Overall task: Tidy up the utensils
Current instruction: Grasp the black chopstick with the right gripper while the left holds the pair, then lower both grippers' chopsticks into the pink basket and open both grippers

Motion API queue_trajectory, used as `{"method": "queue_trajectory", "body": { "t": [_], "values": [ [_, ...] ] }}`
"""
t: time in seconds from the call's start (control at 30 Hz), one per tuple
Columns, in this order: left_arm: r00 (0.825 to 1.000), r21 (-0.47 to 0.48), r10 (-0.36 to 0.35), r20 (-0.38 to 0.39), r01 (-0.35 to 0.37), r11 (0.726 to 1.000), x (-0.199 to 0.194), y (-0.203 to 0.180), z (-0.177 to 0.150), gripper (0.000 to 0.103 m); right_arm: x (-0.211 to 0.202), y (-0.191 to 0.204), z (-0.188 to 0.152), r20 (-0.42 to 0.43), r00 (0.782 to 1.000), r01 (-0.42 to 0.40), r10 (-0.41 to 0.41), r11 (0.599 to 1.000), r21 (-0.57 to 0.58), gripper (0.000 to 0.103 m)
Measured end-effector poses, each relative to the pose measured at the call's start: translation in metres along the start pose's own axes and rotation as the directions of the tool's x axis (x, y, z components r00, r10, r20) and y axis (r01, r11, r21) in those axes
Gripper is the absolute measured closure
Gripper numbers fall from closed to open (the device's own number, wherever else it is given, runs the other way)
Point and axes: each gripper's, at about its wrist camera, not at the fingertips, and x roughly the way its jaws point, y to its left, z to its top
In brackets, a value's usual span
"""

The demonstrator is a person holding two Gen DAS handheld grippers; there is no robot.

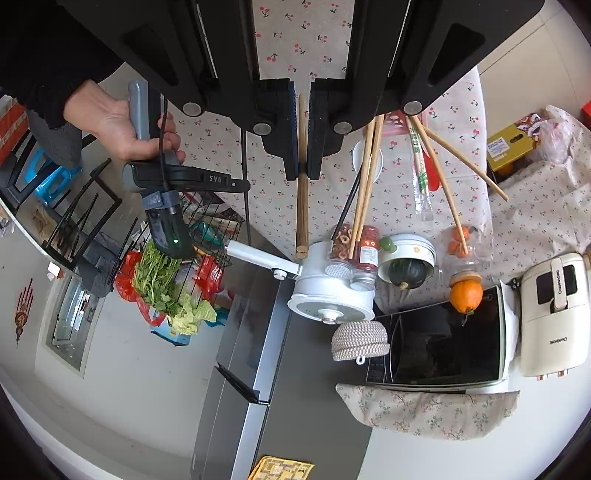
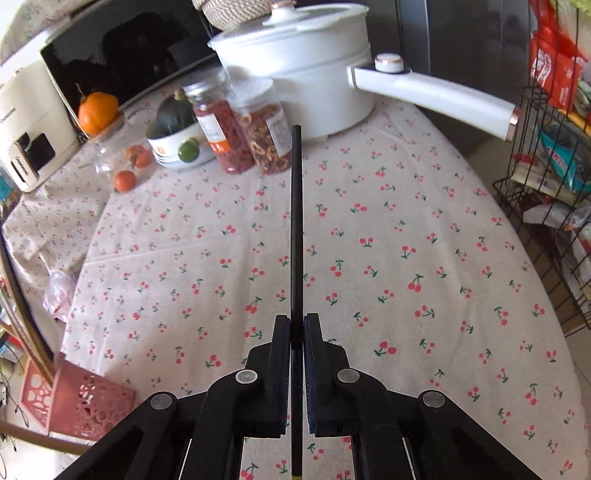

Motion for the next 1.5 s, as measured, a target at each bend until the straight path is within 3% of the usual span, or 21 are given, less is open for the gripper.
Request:
{"method": "queue_trajectory", "body": {
  "t": [0.3, 0.47, 0.73, 1.1, 1.23, 1.5],
  "values": [
    [0.992, -0.006, 0.022, 0.126, -0.021, 1.000, -0.046, 0.007, 0.013, 0.099, -0.083, 0.022, -0.010, 0.170, 0.979, -0.106, 0.115, 0.993, -0.058, 0.098],
    [0.985, -0.018, 0.050, 0.165, -0.048, 0.999, -0.062, 0.018, 0.021, 0.099, -0.106, 0.037, -0.001, 0.212, 0.961, -0.159, 0.177, 0.982, -0.099, 0.098],
    [0.988, -0.058, 0.092, 0.120, -0.085, 0.995, -0.056, 0.042, 0.026, 0.099, -0.122, 0.060, 0.006, 0.231, 0.928, -0.271, 0.291, 0.955, -0.118, 0.098],
    [0.992, -0.019, 0.121, 0.023, -0.121, 0.993, -0.043, 0.056, 0.024, 0.099, -0.121, 0.099, 0.013, 0.199, 0.880, -0.405, 0.431, 0.900, -0.160, 0.098],
    [0.989, -0.008, 0.142, -0.041, -0.143, 0.990, -0.026, 0.063, 0.021, 0.099, -0.104, 0.114, 0.014, 0.152, 0.881, -0.424, 0.447, 0.891, -0.161, 0.098],
    [0.974, -0.010, 0.156, -0.163, -0.160, 0.987, 0.014, 0.077, 0.012, 0.099, -0.043, 0.136, 0.003, -0.025, 0.922, -0.386, 0.386, 0.912, -0.141, 0.098]
  ]
}}
